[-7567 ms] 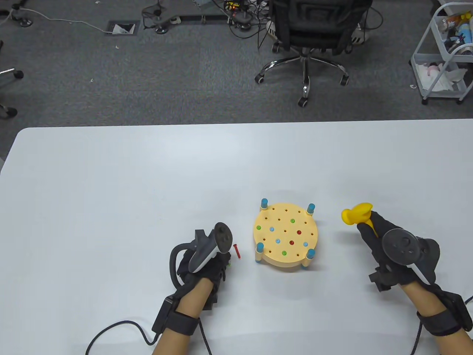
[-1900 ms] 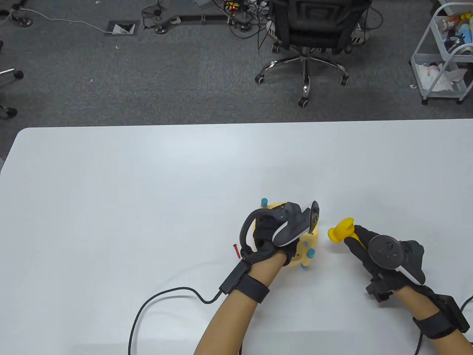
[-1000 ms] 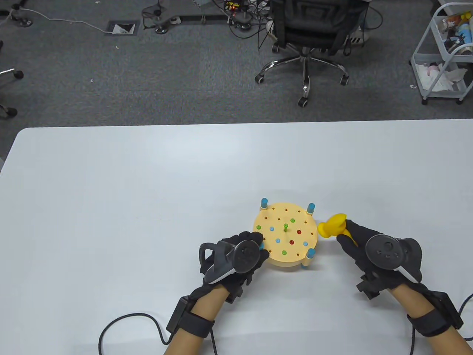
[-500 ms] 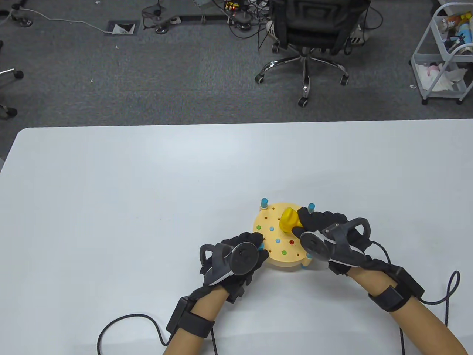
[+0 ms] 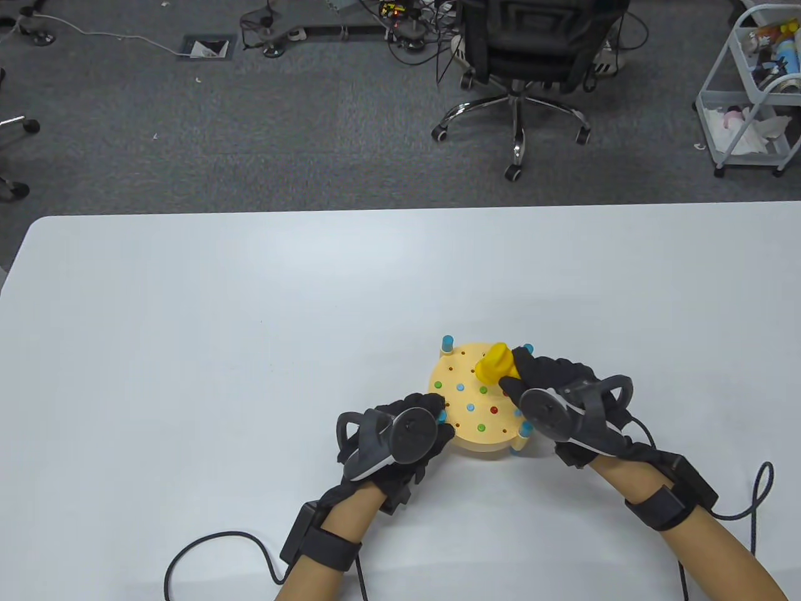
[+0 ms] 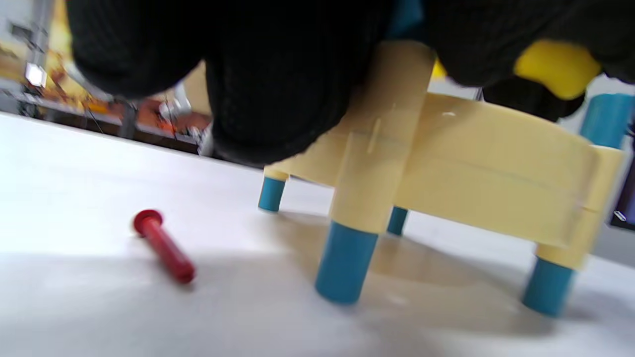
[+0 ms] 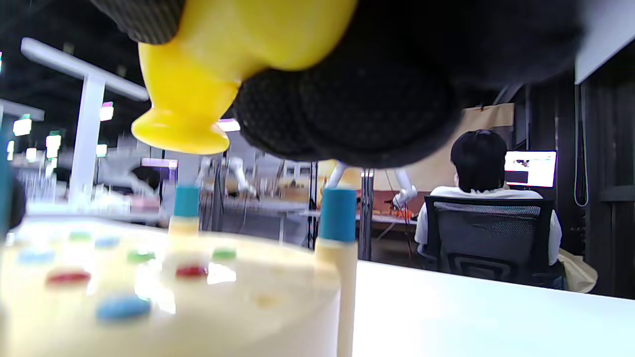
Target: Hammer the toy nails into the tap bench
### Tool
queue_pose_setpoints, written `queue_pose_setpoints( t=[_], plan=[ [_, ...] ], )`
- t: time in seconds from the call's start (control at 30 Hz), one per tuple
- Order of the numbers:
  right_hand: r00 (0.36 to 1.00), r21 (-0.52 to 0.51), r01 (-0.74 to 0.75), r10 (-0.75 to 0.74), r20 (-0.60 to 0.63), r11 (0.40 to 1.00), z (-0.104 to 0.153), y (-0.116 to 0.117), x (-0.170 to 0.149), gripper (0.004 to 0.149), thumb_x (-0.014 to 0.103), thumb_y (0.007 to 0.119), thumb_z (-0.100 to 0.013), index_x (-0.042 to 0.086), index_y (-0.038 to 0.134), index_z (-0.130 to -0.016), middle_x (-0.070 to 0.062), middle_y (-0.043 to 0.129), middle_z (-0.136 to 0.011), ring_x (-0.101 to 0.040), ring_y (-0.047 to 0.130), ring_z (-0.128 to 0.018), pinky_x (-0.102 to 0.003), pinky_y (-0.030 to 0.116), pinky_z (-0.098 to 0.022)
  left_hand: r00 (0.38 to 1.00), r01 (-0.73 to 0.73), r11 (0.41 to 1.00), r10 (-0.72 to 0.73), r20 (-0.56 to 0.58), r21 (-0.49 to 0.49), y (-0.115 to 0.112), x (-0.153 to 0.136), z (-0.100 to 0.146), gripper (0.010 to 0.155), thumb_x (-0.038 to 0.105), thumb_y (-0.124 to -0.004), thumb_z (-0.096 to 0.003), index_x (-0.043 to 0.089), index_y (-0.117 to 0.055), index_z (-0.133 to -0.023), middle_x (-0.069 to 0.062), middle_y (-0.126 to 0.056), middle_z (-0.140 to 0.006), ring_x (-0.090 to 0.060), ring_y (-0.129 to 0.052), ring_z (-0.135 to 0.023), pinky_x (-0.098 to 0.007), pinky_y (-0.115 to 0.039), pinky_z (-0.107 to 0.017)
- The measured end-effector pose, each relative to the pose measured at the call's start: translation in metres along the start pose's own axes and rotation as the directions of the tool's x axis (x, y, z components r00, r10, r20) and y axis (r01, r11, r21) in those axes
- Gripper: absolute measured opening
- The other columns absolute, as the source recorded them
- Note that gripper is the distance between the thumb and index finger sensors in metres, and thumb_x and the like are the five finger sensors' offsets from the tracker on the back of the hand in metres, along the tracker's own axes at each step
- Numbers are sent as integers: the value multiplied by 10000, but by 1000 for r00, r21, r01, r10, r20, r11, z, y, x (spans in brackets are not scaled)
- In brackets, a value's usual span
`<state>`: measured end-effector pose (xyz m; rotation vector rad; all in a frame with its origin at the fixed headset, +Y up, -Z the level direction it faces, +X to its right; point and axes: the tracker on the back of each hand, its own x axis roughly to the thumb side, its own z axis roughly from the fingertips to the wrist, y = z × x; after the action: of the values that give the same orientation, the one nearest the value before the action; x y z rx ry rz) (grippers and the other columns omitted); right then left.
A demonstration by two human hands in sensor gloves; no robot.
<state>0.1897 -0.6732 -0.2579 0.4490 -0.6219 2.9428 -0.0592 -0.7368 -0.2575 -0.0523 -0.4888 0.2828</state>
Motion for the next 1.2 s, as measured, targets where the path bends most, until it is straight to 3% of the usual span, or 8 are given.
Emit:
queue_pose_setpoints(
  t=[0.07,0.17,0.27,0.37,0.57,0.77,1.0,1.2],
  plan=[
    [999,-15,38,-38,-27,999,10,-8,-16,672,559,555,-426,144,798,-896,-21,1002,-509,-204,1007,-283,-320,860,-256,999,-51,997,51,-7,-51,14,-10,6,689,527,-730,-377,181,-608,-961,-145,-828,-855,-195,-958,-547,-438,-790,-428],
    [995,-27,50,-52,-85,998,31,-14,-49,675,562,554,-427,145,798,-898,-23,1002,-515,-207,1008,-289,-321,860,-260,977,-98,995,101,-190,27,33,-37,17,566,447,-725,-424,188,-701,-928,-159,-886,-805,-224,-978,-523,-450,-795,-408],
    [987,-10,44,-45,-155,999,48,-8,-79,675,563,554,-429,144,797,-899,-22,1003,-515,-205,1008,-290,-320,861,-261,916,-43,999,44,-399,11,22,-55,13,526,426,-743,-425,171,-741,-886,-164,-920,-730,-220,-989,-451,-439,-803,-359],
    [974,0,84,-82,-211,996,61,0,-99,675,562,556,-429,142,797,-899,-26,1003,-517,-208,1008,-291,-322,859,-261,877,-2,996,-39,-478,-85,2,-51,-1,546,438,-769,-405,148,-758,-867,-170,-944,-678,-222,-998,-392,-444,-814,-320],
    [968,30,93,-83,-236,995,68,7,-112,677,564,555,-429,141,799,-897,-26,1003,-516,-208,1008,-290,-321,859,-261,815,178,953,-283,-505,-246,-36,-32,-34,596,460,-801,-378,136,-749,-875,-150,-939,-637,-188,-994,-361,-430,-826,-311],
    [976,40,67,-57,-209,997,71,14,-106,676,565,554,-427,143,800,-895,-25,1003,-514,-206,1008,-289,-320,861,-259,746,285,930,-367,-556,-232,-40,-24,-36,533,366,-857,-378,131,-797,-852,-108,-990,-582,-136,-1031,-317,-382,-877,-259],
    [981,62,62,-49,-189,996,73,20,-102,676,566,554,-425,146,800,-894,-23,1004,-511,-205,1009,-288,-319,861,-259,752,254,942,-335,-567,-220,-45,-25,-35,557,308,-871,-383,76,-755,-876,-138,-974,-608,-48,-982,-255,-343,-887,-248],
    [977,64,82,-68,-200,995,72,21,-105,676,565,554,-427,145,800,-894,-24,1004,-514,-206,1009,-290,-320,861,-262,801,45,995,-91,-591,-93,-31,-51,-21,534,281,-798,-378,77,-785,-873,-193,-958,-589,-49,-934,-205,-366,-868,-234]
  ],
)
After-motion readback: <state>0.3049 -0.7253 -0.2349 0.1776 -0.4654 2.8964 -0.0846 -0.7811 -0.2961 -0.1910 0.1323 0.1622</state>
